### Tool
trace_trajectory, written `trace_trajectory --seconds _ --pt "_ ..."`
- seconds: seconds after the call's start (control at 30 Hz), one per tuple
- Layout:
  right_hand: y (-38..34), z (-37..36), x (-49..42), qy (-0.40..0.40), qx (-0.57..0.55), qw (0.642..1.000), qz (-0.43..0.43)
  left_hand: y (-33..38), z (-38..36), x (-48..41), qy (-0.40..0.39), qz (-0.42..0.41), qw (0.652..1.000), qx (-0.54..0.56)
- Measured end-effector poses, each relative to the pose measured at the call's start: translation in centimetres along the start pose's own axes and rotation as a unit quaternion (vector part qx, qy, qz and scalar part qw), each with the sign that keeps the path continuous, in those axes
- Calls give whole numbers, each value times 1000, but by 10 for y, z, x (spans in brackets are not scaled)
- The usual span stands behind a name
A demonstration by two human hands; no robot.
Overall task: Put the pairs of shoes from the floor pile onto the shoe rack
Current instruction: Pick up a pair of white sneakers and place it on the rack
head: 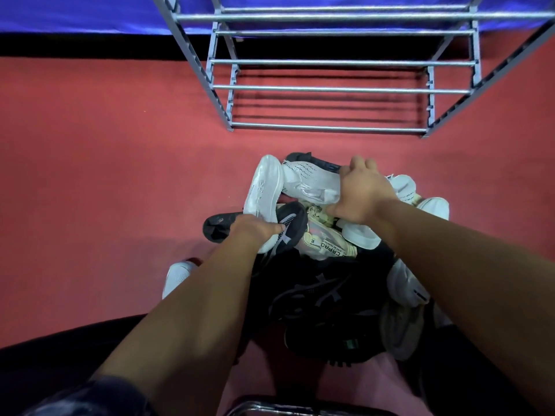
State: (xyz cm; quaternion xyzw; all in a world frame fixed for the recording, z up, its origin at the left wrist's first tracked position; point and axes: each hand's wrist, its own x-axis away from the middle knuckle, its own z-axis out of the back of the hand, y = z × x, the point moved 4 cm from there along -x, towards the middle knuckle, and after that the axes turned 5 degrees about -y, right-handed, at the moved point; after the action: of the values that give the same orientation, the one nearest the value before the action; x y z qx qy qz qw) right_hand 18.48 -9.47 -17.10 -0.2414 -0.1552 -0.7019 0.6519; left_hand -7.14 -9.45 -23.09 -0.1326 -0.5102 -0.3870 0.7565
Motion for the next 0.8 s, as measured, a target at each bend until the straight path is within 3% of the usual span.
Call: trace_trajectory --seconds 0.13,0.27,0.4,0.57,0.67,0.8 --pt "-2 -10 -1 -22 24 999 -2 -1 0 0 37 -29 998 30" --pt "-3 -9 -8 -45 15 999 8 4 11 6 140 -54 989 2" --pt "3 0 -14 -43 -55 998 3 19 28 9 225 -139 964 -31" --pt "8 13 -17 7 -53 998 33 29 46 13 334 -233 908 -98" --pt "18 20 -17 43 -57 997 33 32 50 10 348 -240 901 -101" --pt "35 21 -19 94 -131 987 -10 31 46 -2 302 -207 929 -47"
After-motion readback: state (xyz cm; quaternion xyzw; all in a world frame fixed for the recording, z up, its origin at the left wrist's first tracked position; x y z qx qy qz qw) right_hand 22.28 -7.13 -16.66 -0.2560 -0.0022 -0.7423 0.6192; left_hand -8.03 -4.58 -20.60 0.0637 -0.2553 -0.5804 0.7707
